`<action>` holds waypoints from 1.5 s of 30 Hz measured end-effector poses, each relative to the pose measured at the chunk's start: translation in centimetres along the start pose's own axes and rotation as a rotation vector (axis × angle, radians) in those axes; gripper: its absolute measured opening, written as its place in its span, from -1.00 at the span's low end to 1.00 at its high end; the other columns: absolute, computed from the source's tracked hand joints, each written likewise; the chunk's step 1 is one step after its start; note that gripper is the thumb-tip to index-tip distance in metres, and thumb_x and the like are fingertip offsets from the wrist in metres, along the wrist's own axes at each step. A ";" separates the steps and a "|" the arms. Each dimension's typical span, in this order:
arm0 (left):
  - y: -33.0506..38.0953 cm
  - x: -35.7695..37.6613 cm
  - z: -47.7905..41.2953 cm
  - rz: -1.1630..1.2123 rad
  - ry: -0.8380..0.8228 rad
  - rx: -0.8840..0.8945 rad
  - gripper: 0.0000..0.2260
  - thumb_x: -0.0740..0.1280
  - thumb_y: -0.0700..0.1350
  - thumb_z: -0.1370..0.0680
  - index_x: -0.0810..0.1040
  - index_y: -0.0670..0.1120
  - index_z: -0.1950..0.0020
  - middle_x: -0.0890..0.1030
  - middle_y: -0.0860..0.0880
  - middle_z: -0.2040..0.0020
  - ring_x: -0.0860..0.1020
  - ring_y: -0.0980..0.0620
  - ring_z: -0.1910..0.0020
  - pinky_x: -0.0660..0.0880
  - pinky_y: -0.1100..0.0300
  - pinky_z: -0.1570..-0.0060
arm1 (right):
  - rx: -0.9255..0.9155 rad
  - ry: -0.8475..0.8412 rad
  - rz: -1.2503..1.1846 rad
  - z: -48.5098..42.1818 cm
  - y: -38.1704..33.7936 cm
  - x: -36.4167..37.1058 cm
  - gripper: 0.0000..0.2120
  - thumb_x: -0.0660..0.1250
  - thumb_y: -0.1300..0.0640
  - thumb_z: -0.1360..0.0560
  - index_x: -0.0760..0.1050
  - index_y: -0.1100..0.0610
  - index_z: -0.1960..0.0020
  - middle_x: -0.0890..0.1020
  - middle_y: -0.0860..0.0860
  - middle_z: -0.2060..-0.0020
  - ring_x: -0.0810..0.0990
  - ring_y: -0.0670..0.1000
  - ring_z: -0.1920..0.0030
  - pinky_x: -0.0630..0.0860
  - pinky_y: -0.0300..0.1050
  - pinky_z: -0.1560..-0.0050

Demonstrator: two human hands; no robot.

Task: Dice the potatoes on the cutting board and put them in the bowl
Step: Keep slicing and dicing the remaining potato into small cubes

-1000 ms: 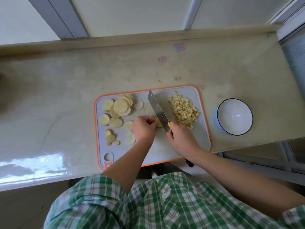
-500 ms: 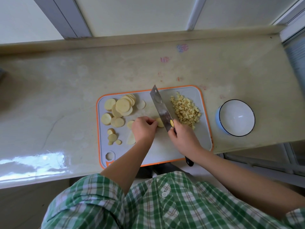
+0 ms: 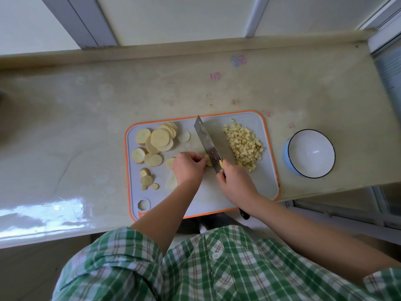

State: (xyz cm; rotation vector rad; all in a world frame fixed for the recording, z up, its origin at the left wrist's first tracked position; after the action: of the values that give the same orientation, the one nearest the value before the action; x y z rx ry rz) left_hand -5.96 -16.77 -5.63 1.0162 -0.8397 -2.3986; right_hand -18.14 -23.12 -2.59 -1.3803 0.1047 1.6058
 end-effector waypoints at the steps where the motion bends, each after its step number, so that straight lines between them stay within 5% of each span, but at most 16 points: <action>1: 0.0 0.0 0.0 0.002 -0.001 -0.001 -0.93 0.46 -0.19 -0.42 0.66 -0.08 0.28 0.65 -0.01 0.35 0.64 0.01 0.28 0.58 0.14 0.20 | 0.002 0.006 0.005 -0.1 0.0 0.2 -0.81 0.15 0.21 -0.57 0.24 0.14 0.21 0.31 -0.03 0.47 0.29 -0.07 0.48 0.08 -0.15 0.47; 26: 0.1 -0.1 0.1 -0.005 0.000 0.000 -0.90 0.43 -0.21 -0.42 0.65 -0.09 0.30 0.65 -0.03 0.38 0.63 -0.01 0.30 0.60 0.12 0.21 | -0.029 -0.004 0.047 0.0 -0.2 0.4 -0.89 0.14 0.20 -0.58 0.22 0.12 0.10 0.33 -0.04 0.45 0.36 0.03 0.43 0.14 -0.13 0.47; 39: 0.1 0.0 0.4 -0.036 -0.068 0.109 -0.95 0.44 -0.16 -0.44 0.62 -0.04 0.13 0.66 0.02 0.28 0.64 0.04 0.28 0.57 0.18 0.22 | 0.026 0.217 -0.165 -2.1 2.2 -3.1 -0.75 0.24 0.21 -0.53 0.20 0.09 0.24 0.29 -0.03 0.50 0.33 0.12 0.42 0.24 0.03 0.37; 45: 1.5 -1.0 1.3 0.140 -0.052 0.121 -0.74 0.32 0.04 -0.56 0.60 -0.15 0.10 0.65 -0.05 0.33 0.59 0.01 0.44 0.56 0.15 0.39 | -0.130 0.240 0.116 -1.3 2.3 -4.6 -0.87 0.31 0.14 -0.50 0.41 0.16 0.01 0.46 -0.01 0.39 0.52 0.20 0.35 0.29 -0.07 0.41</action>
State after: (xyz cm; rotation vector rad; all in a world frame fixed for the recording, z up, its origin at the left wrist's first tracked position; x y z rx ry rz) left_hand -6.06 -16.86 -3.42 0.9102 -1.0500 -2.2885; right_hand -19.32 -27.87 -0.52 -1.6916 0.2304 1.5575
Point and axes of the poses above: each hand's wrist, its own z-axis away from the middle knuckle, its own x-axis out of the palm, y = z × x, the point moved 3 cm from there along -z, towards the middle knuckle
